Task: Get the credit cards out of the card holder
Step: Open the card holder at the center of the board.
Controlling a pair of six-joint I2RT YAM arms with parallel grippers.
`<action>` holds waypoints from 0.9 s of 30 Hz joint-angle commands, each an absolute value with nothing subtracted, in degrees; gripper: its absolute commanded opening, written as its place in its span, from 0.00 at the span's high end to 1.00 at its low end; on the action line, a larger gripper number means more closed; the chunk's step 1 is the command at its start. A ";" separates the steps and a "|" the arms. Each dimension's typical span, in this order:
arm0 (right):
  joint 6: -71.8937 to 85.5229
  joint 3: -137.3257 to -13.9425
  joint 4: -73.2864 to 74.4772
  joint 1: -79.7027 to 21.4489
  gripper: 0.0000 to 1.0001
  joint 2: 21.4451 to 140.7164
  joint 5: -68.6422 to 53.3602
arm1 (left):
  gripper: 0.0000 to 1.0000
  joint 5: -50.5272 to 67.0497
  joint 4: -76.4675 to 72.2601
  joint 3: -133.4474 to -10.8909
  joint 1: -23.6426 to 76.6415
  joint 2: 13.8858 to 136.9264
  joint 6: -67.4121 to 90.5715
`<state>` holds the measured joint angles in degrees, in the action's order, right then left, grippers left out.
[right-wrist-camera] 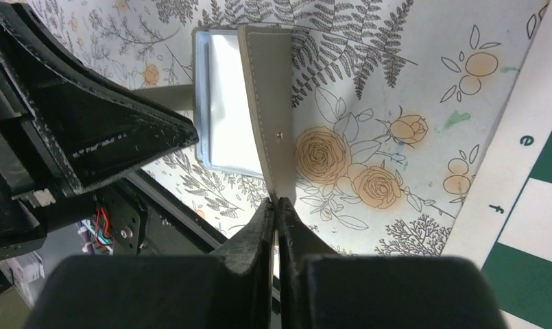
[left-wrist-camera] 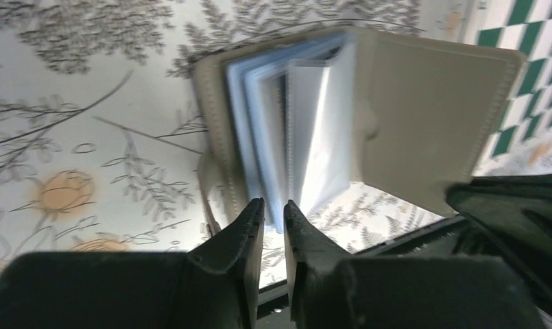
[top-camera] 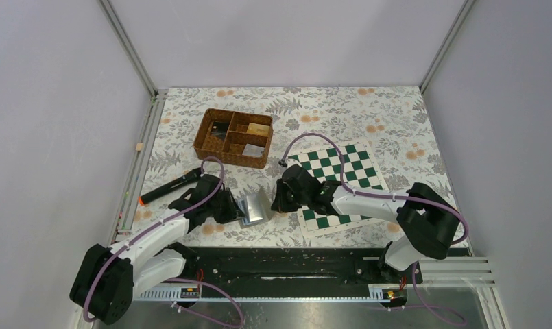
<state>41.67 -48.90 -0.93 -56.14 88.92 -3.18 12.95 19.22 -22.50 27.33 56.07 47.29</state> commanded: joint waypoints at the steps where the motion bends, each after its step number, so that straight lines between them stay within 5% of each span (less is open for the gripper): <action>1: 43.07 -47.16 -1.96 -54.80 0.89 88.04 -3.99 | 0.84 5.19 22.99 -24.92 27.48 55.79 46.02; 7: 41.54 -47.73 1.19 -54.33 0.85 88.32 -2.10 | 0.82 1.23 22.48 -23.91 27.45 52.79 46.97; 16: 38.35 -55.73 17.06 -54.35 0.43 86.48 7.40 | 0.82 3.19 20.12 -22.82 27.46 52.89 47.68; 27: 39.46 -63.11 14.28 -56.66 0.43 79.24 -1.30 | 0.82 4.76 15.70 -21.00 27.42 53.81 48.51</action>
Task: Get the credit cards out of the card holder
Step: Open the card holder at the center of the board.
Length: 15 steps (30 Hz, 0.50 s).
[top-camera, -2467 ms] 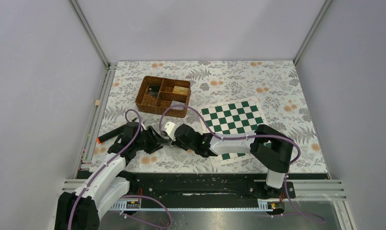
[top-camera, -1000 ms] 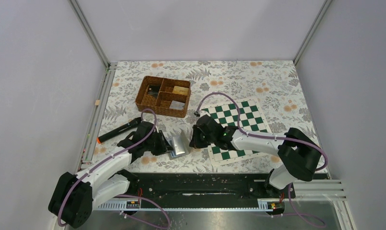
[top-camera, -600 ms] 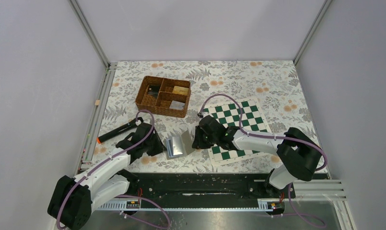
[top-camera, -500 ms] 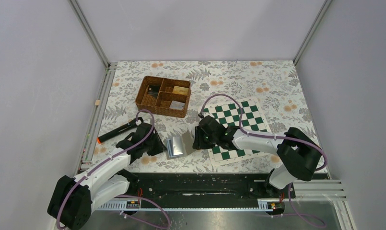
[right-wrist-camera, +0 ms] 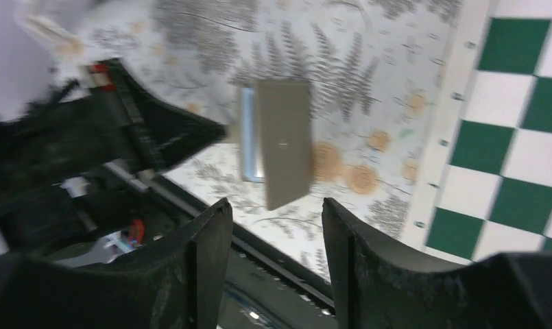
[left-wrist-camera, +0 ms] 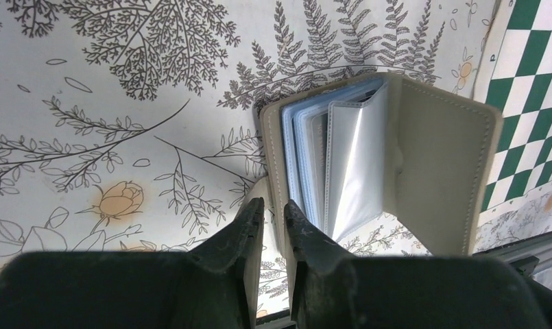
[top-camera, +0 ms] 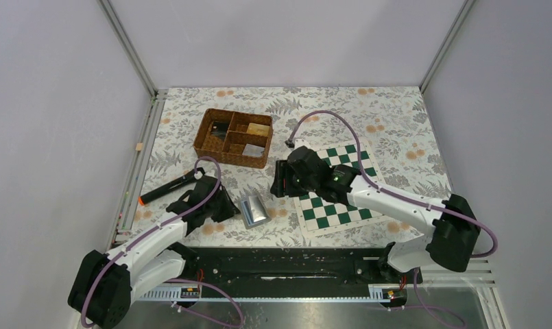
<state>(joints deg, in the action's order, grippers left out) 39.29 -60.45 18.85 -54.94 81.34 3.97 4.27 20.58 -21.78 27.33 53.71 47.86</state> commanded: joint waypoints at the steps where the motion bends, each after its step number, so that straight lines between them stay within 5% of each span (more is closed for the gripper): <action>1: 39.91 -62.68 10.76 -57.39 0.45 79.70 -3.67 | 0.82 5.30 14.94 -20.74 27.41 53.96 48.71; 15: 47.86 -67.29 -2.40 -65.76 0.69 98.88 -7.77 | 0.82 5.97 14.35 -19.42 27.44 54.23 49.90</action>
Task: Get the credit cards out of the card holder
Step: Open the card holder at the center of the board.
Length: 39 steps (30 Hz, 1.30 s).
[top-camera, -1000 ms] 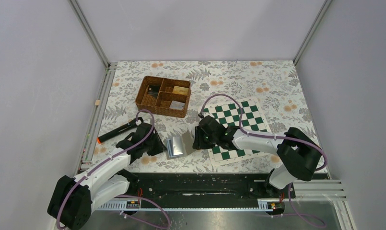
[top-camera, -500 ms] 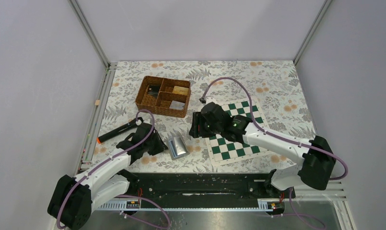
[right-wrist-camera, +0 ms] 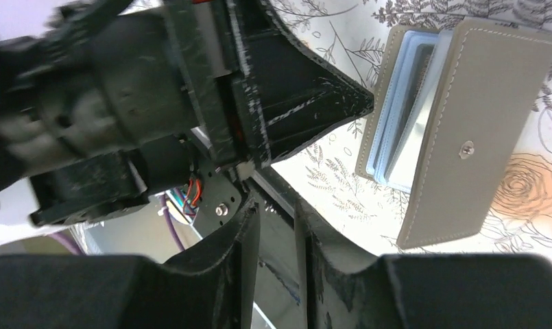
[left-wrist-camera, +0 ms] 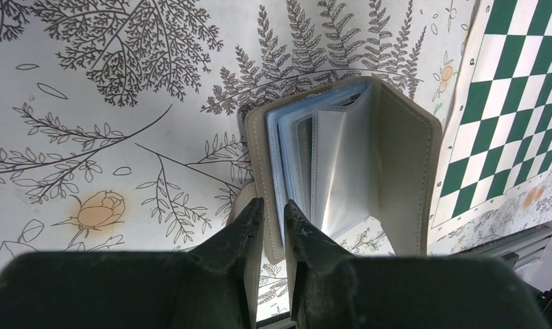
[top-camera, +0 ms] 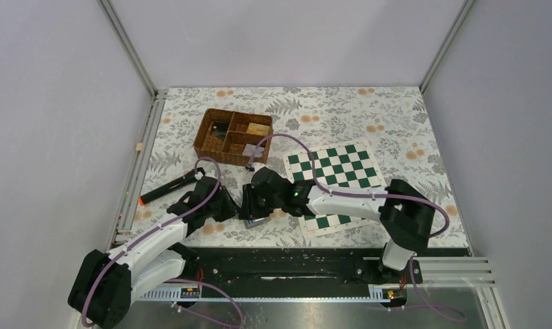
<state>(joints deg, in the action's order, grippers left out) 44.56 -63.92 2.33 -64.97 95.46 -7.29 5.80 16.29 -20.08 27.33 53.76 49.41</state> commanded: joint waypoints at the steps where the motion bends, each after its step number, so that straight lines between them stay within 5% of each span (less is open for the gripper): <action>1: 47.94 -67.58 -1.92 -65.79 0.69 99.95 -6.97 | 0.82 5.84 14.37 -19.36 27.38 54.36 49.92; 10: 43.78 -67.59 8.87 -65.37 0.68 99.68 8.22 | 0.83 5.21 14.42 -17.98 27.41 56.91 49.04; 26: 31.79 -70.81 13.49 -64.39 0.28 103.85 10.79 | 0.83 4.73 14.21 -18.01 27.50 58.55 48.88; 39: 30.35 -76.48 19.29 -63.69 0.22 109.31 11.94 | 0.83 4.53 14.47 -18.02 27.47 58.63 49.02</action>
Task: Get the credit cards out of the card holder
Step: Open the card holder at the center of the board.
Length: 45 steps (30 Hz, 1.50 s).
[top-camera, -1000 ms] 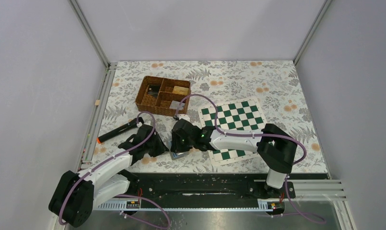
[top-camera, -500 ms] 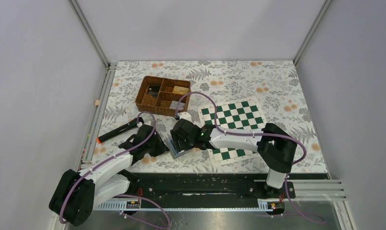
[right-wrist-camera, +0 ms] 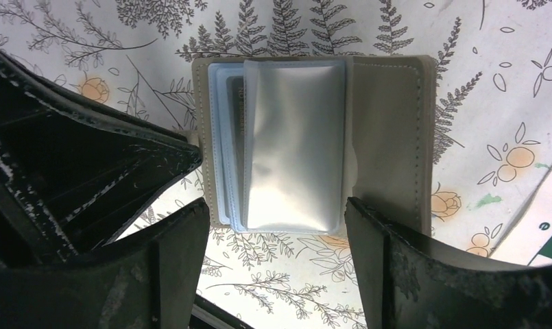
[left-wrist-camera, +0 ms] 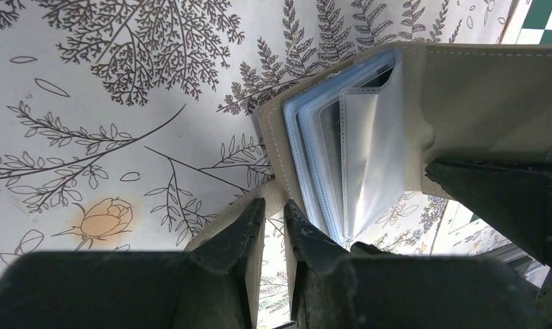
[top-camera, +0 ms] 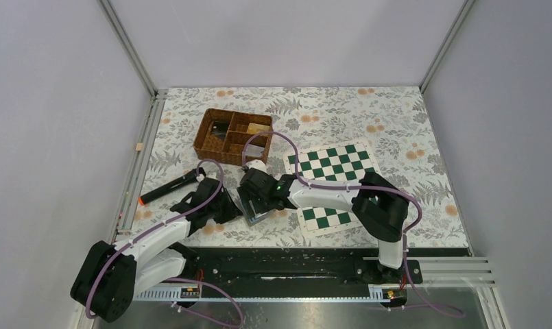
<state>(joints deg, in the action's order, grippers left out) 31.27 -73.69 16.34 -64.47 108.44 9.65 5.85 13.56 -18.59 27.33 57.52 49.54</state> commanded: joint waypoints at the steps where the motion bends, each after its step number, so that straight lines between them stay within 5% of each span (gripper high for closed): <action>1: 30.40 -76.32 19.26 -63.57 0.23 109.44 11.80 | 0.83 4.46 14.50 -17.97 27.43 58.56 49.04; 16: 31.20 -75.87 18.07 -62.66 0.25 111.82 12.73 | 0.83 3.85 14.33 -17.50 27.43 58.00 49.52; 26: 33.37 -69.23 12.11 -62.17 0.65 107.26 8.63 | 0.83 3.55 14.28 -18.30 27.42 59.11 49.31; 45: 44.03 -55.72 -2.92 -59.09 0.68 98.66 -2.68 | 0.81 12.03 8.35 -24.73 28.52 57.48 50.21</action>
